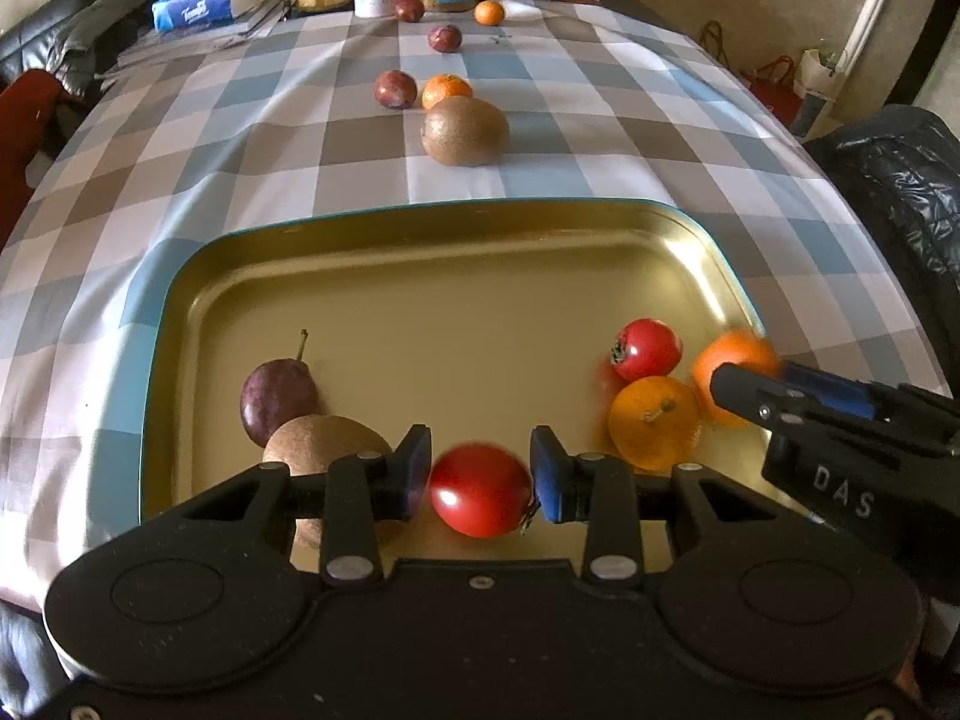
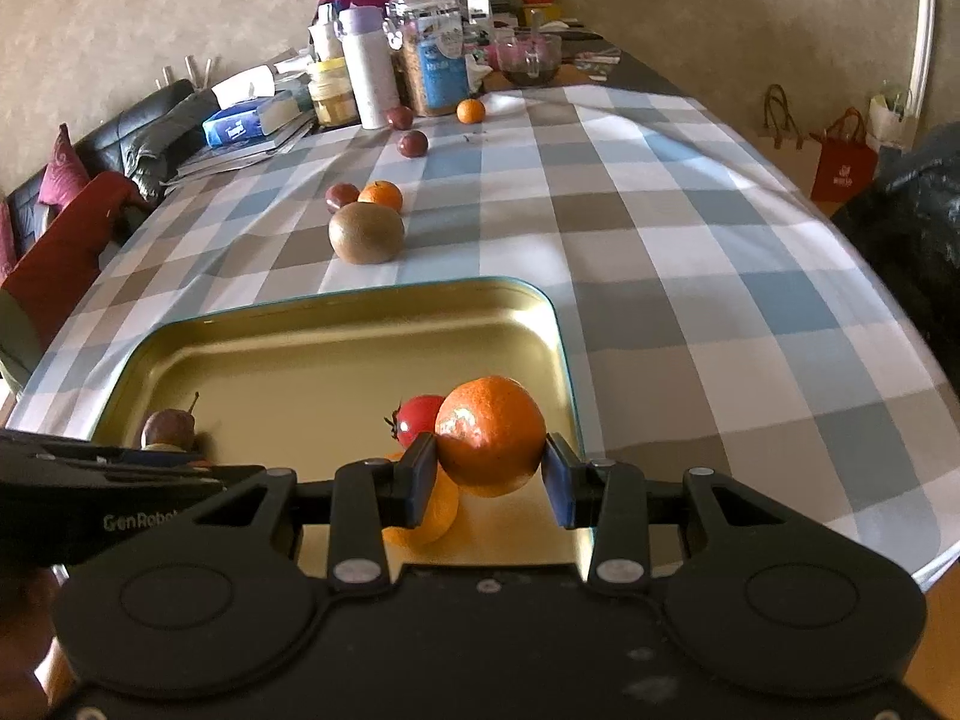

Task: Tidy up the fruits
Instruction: 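Open both tools to drop the tomato and mandarin into the tray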

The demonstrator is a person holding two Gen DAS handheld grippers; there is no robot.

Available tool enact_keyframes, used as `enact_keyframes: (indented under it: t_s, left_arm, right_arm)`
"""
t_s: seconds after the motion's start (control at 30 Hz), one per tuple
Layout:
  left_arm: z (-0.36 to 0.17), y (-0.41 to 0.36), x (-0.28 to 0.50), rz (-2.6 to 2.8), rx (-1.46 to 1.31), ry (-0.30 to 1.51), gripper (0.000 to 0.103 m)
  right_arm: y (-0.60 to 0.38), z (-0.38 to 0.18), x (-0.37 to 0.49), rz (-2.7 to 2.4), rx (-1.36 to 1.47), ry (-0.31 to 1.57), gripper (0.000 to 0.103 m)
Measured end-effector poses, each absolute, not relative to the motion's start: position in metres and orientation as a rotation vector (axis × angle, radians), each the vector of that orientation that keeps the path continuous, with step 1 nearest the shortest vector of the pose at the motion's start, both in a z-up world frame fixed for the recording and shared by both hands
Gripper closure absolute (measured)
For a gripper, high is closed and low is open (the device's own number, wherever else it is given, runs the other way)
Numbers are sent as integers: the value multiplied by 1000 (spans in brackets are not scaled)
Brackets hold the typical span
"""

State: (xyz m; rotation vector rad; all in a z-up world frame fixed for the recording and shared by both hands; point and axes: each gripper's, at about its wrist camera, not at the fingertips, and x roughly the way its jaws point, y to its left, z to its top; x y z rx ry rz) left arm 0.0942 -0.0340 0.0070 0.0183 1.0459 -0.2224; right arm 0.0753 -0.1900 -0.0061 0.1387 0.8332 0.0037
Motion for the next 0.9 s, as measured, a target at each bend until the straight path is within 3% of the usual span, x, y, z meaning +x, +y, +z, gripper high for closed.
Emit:
enact_keyframes:
  t_s: [0.27,0.37,0.9]
  left_arm:
    - [12,-30,97,-177,19,1009,53]
    - [17,-25,104,-139,23,977,47]
    - [36,-2,176,9,1,854,46]
  right_arm:
    - [-193,-3,76,16,185,799,63]
    - [-195,-3,79,19,210,794,63]
    - [-206,11,141,-28,257,699,63]
